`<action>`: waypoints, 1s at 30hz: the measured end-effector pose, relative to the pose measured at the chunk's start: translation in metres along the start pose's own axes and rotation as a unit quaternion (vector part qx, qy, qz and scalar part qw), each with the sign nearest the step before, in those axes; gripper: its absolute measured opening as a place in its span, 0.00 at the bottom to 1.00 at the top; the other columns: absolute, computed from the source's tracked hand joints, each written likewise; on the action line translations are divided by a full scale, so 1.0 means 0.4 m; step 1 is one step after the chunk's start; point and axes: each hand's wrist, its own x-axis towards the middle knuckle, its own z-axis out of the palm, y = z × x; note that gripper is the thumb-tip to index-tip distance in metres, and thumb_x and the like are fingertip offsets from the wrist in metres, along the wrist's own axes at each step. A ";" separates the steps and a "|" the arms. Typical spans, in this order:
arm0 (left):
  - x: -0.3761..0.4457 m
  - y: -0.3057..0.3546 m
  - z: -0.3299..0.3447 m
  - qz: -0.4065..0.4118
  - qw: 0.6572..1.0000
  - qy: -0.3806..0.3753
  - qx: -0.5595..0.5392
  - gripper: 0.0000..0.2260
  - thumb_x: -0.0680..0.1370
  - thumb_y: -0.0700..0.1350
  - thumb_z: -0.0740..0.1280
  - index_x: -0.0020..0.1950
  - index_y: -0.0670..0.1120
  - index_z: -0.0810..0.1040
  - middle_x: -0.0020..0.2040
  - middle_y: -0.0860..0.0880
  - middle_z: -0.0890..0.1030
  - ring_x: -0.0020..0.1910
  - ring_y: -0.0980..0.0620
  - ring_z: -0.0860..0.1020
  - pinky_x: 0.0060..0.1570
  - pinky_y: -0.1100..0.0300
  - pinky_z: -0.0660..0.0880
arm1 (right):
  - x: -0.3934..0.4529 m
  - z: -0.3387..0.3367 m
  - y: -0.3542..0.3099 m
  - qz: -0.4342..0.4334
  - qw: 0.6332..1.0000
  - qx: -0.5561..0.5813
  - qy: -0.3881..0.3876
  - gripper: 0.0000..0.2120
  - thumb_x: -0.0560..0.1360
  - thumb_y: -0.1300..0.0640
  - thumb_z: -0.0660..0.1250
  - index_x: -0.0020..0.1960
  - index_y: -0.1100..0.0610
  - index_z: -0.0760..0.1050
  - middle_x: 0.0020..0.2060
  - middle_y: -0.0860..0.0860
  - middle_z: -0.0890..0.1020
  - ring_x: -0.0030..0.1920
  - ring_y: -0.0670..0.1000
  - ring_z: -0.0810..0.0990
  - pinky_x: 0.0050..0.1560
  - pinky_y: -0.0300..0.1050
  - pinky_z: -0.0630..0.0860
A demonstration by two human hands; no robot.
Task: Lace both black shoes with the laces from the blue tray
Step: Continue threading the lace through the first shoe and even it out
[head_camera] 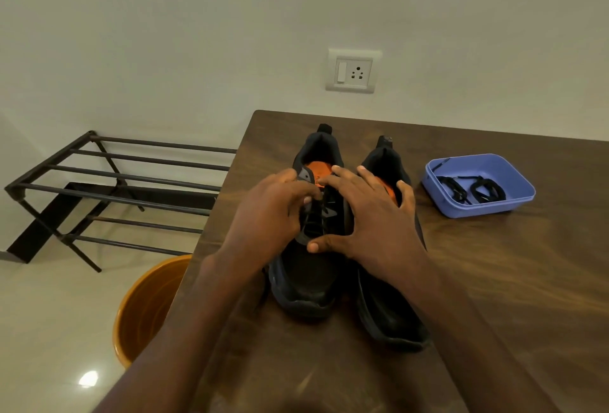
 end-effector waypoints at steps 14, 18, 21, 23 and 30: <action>-0.006 0.025 0.045 -0.095 0.990 0.101 -0.025 0.12 0.78 0.33 0.66 0.49 0.50 0.81 0.43 0.53 0.68 0.37 0.56 0.68 0.35 0.67 0.65 | 0.002 0.000 -0.012 0.000 1.000 -0.002 0.005 0.48 0.66 0.27 0.71 0.80 0.36 0.55 0.82 0.37 0.53 0.83 0.47 0.46 0.77 0.68 0.35; -0.007 0.026 0.044 -0.114 0.986 0.120 -0.013 0.10 0.80 0.35 0.66 0.55 0.48 0.79 0.48 0.51 0.73 0.38 0.57 0.69 0.35 0.70 0.66 | -0.002 0.000 -0.011 0.002 1.000 0.010 0.008 0.48 0.65 0.27 0.72 0.79 0.37 0.56 0.82 0.38 0.55 0.83 0.47 0.48 0.77 0.67 0.35; -0.007 0.024 0.028 -0.106 0.985 0.133 0.008 0.09 0.81 0.36 0.67 0.59 0.46 0.80 0.50 0.50 0.75 0.40 0.58 0.69 0.37 0.71 0.67 | -0.003 -0.002 -0.010 0.005 1.000 0.008 0.010 0.48 0.65 0.27 0.72 0.79 0.37 0.57 0.82 0.38 0.55 0.83 0.47 0.48 0.77 0.66 0.34; -0.009 0.024 0.027 -0.120 0.985 0.117 0.036 0.05 0.81 0.38 0.67 0.54 0.45 0.81 0.48 0.50 0.71 0.36 0.58 0.67 0.34 0.69 0.62 | -0.002 -0.003 -0.011 0.006 1.000 0.008 0.012 0.48 0.65 0.27 0.72 0.79 0.37 0.57 0.82 0.38 0.55 0.83 0.47 0.49 0.77 0.66 0.34; -0.010 0.010 0.041 -0.305 0.926 0.075 -0.208 0.08 0.84 0.38 0.63 0.50 0.50 0.76 0.53 0.48 0.79 0.48 0.53 0.78 0.42 0.61 0.75 | -0.001 -0.002 -0.014 0.008 1.000 0.015 0.007 0.48 0.65 0.28 0.73 0.79 0.36 0.57 0.82 0.39 0.55 0.83 0.48 0.49 0.77 0.66 0.34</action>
